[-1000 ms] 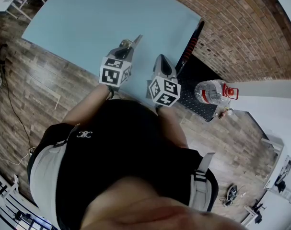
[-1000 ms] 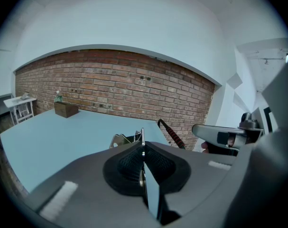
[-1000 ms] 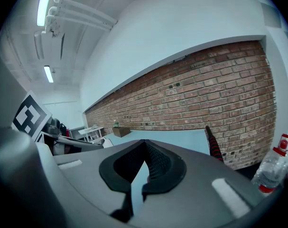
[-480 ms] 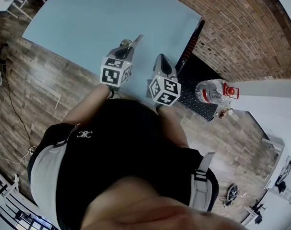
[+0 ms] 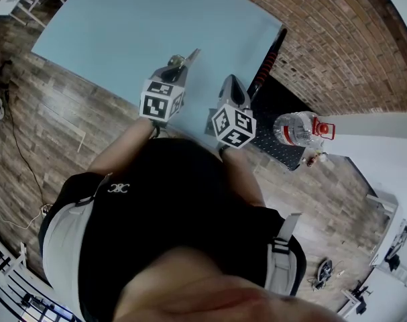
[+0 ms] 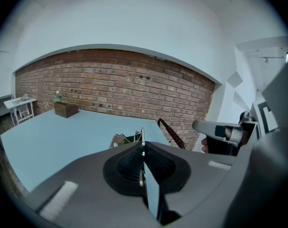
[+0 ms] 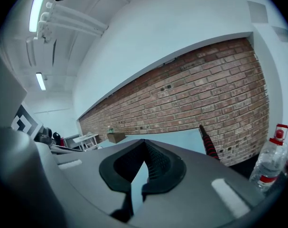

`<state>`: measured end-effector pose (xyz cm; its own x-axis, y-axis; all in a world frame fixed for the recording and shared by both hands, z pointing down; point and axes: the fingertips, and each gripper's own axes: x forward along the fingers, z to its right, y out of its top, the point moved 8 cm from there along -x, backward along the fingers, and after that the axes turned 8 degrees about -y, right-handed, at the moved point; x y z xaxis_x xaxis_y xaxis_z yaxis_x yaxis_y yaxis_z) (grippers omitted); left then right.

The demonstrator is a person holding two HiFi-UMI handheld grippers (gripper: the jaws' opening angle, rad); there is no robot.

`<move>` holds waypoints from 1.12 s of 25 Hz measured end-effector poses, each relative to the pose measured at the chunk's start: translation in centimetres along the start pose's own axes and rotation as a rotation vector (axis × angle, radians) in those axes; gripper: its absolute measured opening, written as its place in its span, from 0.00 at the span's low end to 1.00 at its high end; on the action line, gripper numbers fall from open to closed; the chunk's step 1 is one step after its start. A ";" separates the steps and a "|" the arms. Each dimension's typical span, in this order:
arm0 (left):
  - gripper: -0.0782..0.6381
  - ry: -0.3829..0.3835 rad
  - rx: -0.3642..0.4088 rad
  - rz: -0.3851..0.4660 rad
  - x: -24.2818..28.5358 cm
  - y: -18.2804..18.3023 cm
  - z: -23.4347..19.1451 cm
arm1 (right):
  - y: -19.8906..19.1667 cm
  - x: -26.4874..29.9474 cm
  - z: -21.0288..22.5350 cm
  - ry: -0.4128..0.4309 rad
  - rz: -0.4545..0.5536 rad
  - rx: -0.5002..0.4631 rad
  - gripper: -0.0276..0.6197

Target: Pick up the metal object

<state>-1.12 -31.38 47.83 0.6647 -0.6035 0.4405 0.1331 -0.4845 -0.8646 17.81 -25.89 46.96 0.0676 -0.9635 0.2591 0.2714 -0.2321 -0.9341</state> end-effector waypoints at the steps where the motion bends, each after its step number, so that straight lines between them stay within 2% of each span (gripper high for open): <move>1: 0.12 0.001 0.004 0.000 0.0 0.0 0.0 | 0.0 0.1 0.1 -0.013 -0.002 -0.002 0.06; 4: 0.12 0.001 0.012 -0.001 0.1 0.1 -0.1 | -0.2 0.5 0.3 -0.031 -0.030 -0.015 0.06; 9: 0.12 0.002 0.008 -0.002 0.4 0.2 -0.3 | -0.7 1.1 -0.1 -0.009 -0.076 -0.052 0.06; 20: 0.12 0.005 0.001 -0.008 0.3 -0.1 -0.3 | -0.9 1.0 -0.7 0.019 -0.082 -0.086 0.06; 28: 0.12 -0.006 0.002 -0.017 0.3 -0.5 -0.2 | -1.1 0.6 -0.7 0.011 -0.088 -0.089 0.06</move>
<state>-1.10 -31.42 48.43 0.6667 -0.5910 0.4540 0.1459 -0.4939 -0.8572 16.92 -26.28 47.98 0.0371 -0.9403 0.3384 0.1897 -0.3259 -0.9262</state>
